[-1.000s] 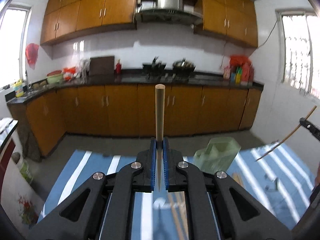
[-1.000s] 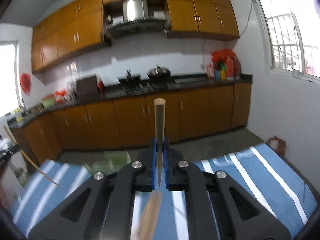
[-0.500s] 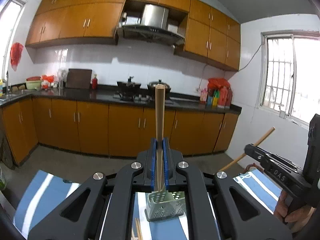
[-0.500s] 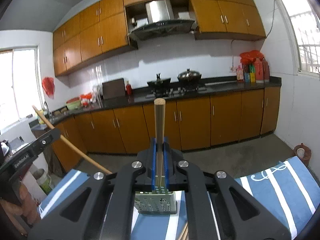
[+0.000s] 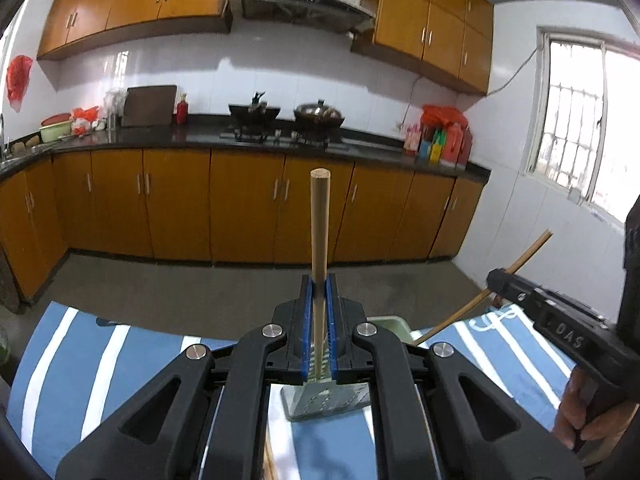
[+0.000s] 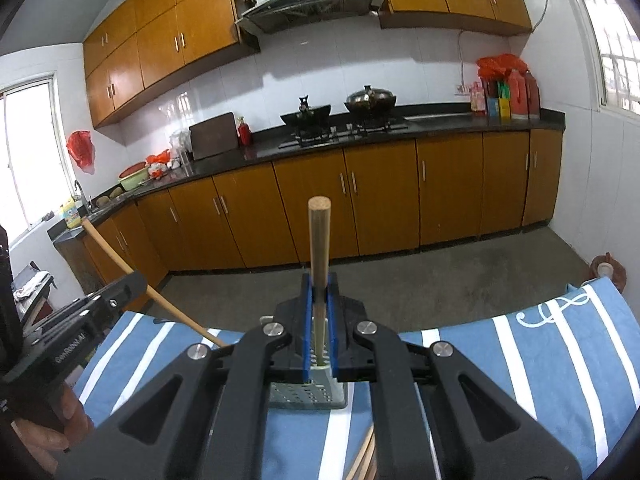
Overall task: Organize utensils
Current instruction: 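Open the right gripper to drop its chopstick into the holder while the left gripper releases its own, then close the left gripper on another chopstick while the right gripper grasps one too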
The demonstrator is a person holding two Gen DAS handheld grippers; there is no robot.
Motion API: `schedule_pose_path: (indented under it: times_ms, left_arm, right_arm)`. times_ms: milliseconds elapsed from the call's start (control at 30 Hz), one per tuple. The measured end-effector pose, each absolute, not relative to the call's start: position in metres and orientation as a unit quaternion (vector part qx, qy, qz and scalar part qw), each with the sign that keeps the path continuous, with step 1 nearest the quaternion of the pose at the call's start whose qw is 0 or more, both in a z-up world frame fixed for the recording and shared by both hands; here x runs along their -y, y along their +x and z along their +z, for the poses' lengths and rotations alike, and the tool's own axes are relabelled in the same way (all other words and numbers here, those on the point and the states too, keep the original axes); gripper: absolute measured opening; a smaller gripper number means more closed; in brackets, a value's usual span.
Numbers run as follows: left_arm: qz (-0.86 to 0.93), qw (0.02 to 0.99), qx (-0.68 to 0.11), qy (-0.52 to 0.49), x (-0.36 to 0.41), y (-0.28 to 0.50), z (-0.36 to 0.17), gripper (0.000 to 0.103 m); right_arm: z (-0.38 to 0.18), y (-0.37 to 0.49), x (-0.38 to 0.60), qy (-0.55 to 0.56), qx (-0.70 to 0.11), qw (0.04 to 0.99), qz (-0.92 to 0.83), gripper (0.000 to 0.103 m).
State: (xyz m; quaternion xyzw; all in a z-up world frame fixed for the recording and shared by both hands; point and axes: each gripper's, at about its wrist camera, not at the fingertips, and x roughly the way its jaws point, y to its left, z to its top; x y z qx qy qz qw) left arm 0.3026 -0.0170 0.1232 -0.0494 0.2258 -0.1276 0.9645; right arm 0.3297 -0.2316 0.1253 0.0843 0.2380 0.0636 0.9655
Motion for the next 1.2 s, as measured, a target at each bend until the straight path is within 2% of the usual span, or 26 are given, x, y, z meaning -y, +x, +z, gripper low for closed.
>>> schedule_pose_path:
  times_ms: [67, 100, 133, 167, 200, 500, 667, 933, 1067, 1200]
  left_arm:
    - [-0.117, 0.965, -0.23, -0.046, 0.016, 0.302, 0.122, 0.01]
    - [-0.114, 0.966, -0.229, -0.044, 0.015, 0.301, 0.123, 0.013]
    - [-0.107, 0.967, -0.228, -0.041, 0.015, 0.3, 0.124, 0.029]
    - [-0.102, 0.968, -0.224, -0.04, 0.014, 0.298, 0.125, 0.05]
    - [-0.097, 0.97, -0.219, -0.041, 0.012, 0.296, 0.127, 0.055]
    - [-0.076, 0.974, -0.211, -0.04, -0.003, 0.273, 0.139, 0.058]
    - [-0.063, 0.973, -0.217, -0.045, -0.029, 0.245, 0.133, 0.058]
    - [-0.012, 0.96, -0.279, -0.016, -0.064, 0.207, 0.069, 0.059]
    - [0.003, 0.946, -0.323, -0.013, -0.071, 0.202, 0.03, 0.059]
    - [0.008, 0.935, -0.354, -0.018, -0.072, 0.198, 0.004, 0.059]
  right_arm:
    - [0.122, 0.329, 0.233, 0.087, -0.239, 0.965, 0.062, 0.012]
    - [0.121, 0.328, 0.234, 0.088, -0.239, 0.965, 0.063, 0.019]
    - [0.121, 0.326, 0.235, 0.09, -0.238, 0.965, 0.062, 0.023]
    - [0.121, 0.323, 0.239, 0.092, -0.235, 0.966, 0.06, 0.029]
    - [0.122, 0.322, 0.241, 0.093, -0.234, 0.966, 0.06, 0.031]
    - [0.136, 0.283, 0.255, 0.094, -0.212, 0.972, 0.044, 0.04]
    - [0.125, 0.248, 0.272, 0.089, -0.214, 0.973, 0.019, 0.041]
    - [0.031, 0.22, 0.288, 0.092, -0.312, 0.946, -0.02, 0.041]
    - [-0.028, 0.22, 0.274, 0.103, -0.38, 0.919, -0.007, 0.029]
    - [-0.063, 0.221, 0.248, 0.081, -0.417, 0.905, 0.007, 0.023]
